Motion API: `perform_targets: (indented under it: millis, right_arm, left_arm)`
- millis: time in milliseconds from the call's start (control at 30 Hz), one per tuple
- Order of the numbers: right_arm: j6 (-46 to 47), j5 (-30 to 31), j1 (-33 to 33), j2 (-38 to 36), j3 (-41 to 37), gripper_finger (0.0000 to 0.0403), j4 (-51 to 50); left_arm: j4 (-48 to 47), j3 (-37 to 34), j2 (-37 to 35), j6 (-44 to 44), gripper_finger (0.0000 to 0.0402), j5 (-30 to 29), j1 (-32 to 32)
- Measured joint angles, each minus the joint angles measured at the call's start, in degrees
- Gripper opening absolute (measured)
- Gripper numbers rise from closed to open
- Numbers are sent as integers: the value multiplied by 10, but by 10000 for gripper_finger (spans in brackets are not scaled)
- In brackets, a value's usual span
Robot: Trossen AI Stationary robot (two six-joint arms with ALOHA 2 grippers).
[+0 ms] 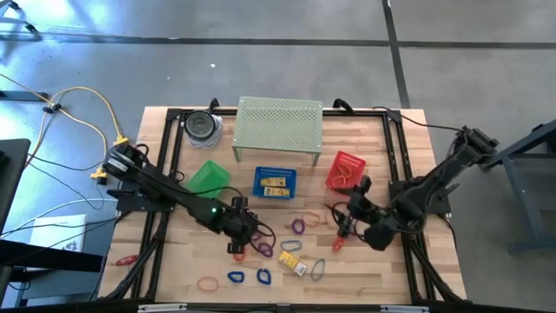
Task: Pick & Place Office Desk Supplies
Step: Put the purple spring keychain into the green bin
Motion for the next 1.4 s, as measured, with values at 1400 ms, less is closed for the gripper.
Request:
perform_targets:
  millis: [1400]
  right_arm:
    - [9, -102, -41, 63, 0, 231, 31]
  left_arm:
    - [44, 2, 107, -114, 191, 15, 6]
